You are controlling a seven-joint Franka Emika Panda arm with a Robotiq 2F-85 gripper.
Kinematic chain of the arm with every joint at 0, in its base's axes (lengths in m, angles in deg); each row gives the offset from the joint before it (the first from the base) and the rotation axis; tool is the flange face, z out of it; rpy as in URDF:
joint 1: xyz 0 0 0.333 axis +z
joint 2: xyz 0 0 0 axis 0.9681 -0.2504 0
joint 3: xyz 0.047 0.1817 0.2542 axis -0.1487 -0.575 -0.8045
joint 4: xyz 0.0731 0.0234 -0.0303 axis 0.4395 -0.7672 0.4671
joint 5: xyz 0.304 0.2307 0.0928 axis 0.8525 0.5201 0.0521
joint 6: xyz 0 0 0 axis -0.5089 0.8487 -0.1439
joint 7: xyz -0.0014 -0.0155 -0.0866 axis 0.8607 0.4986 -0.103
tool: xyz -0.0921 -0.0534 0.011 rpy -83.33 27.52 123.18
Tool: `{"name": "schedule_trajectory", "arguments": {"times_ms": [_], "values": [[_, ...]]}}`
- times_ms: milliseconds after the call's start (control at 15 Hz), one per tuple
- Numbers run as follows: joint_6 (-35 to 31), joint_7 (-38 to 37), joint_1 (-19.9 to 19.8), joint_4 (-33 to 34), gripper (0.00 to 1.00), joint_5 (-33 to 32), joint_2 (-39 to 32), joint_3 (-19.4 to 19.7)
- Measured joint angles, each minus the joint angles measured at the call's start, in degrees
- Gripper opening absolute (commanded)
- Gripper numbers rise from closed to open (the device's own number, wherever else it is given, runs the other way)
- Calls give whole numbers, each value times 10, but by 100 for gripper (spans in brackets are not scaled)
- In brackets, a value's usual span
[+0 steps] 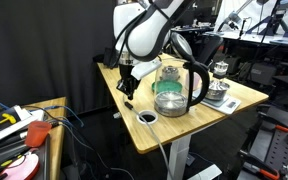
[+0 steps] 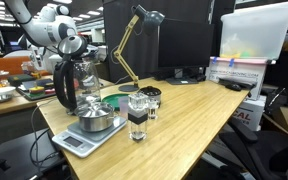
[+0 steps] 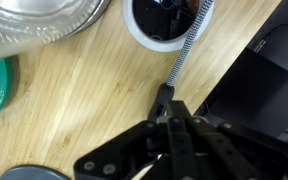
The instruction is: Turn off the desk lamp
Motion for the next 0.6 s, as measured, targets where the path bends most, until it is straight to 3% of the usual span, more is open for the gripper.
{"name": "schedule_trajectory", "arguments": {"times_ms": [600], "values": [[14,1,-4,68,0,14,-54,1]]}}
